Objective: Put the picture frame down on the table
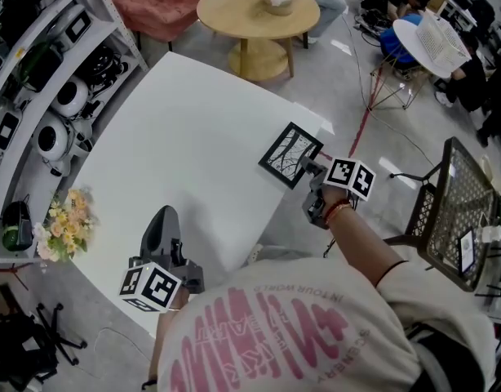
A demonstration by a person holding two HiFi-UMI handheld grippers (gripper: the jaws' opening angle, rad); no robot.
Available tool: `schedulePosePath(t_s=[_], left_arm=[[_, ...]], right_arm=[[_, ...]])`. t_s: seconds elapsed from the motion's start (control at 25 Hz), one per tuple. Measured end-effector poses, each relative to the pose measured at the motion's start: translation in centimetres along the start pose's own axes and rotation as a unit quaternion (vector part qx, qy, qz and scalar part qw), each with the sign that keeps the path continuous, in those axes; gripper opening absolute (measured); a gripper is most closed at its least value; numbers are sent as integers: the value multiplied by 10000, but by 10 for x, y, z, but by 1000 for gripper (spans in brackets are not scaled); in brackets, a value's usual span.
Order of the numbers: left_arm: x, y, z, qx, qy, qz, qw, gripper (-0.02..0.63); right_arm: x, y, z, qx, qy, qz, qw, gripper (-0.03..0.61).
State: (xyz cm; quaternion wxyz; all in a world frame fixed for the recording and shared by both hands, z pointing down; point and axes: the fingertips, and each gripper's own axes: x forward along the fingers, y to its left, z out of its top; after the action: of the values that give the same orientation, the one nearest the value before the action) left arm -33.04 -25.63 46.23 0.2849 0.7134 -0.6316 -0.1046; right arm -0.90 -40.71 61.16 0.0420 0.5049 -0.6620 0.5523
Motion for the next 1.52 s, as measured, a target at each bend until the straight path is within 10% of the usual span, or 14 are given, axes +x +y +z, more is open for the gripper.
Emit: schedulePosePath(t_s=[0.88, 1.52], left_arm=[[-17, -36, -10, 250, -30, -51, 9997, 3], [-60, -148, -64, 101, -257, -162, 9995, 3]], right_arm=[[8, -7, -11, 764, 175, 511, 9956, 212], [-132, 0, -8, 1964, 395, 1934, 9605, 223]])
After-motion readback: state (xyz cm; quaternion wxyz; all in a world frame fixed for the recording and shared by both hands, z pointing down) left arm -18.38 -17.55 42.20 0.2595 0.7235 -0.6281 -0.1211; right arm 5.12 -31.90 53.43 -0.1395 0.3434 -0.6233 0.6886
